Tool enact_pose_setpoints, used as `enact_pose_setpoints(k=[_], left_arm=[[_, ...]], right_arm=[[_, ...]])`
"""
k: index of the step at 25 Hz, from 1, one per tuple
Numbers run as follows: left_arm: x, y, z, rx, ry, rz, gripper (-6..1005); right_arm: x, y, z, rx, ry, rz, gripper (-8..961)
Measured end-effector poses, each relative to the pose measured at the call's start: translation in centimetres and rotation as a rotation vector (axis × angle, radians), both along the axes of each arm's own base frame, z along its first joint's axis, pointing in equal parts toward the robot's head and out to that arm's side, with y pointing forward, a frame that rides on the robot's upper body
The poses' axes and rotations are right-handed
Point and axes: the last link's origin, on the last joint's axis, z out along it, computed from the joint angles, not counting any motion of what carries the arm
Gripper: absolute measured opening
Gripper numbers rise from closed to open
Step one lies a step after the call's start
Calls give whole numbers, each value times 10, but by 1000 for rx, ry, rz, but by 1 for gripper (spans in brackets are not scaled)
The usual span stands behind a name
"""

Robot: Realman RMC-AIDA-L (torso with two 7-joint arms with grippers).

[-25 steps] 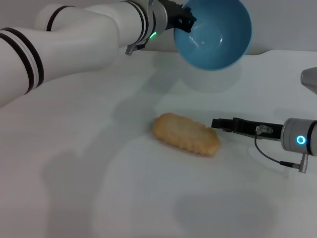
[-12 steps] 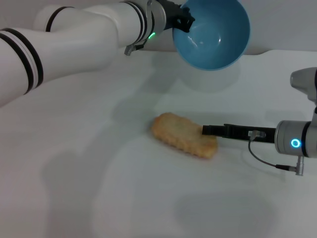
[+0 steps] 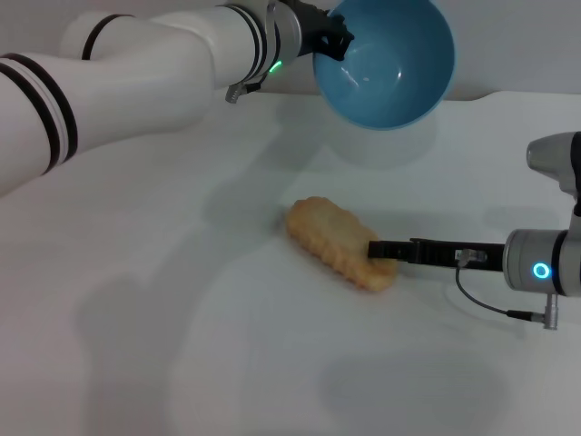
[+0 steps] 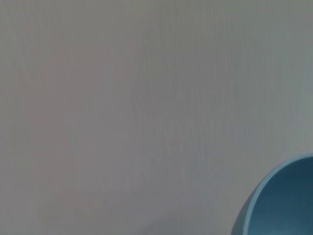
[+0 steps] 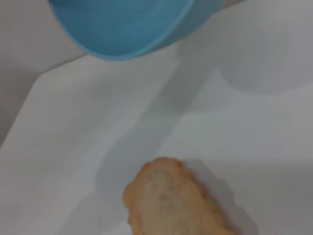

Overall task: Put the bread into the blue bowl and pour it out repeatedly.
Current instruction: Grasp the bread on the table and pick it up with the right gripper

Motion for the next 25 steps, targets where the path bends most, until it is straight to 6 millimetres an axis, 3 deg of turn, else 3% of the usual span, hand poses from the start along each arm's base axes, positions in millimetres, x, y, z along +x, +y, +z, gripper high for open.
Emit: enact_pose_setpoints(k=[25], left_arm=[[-4,0,2,19,-27,9,0]], right_arm=[[-16,4,-8,-52,-9,21,619]])
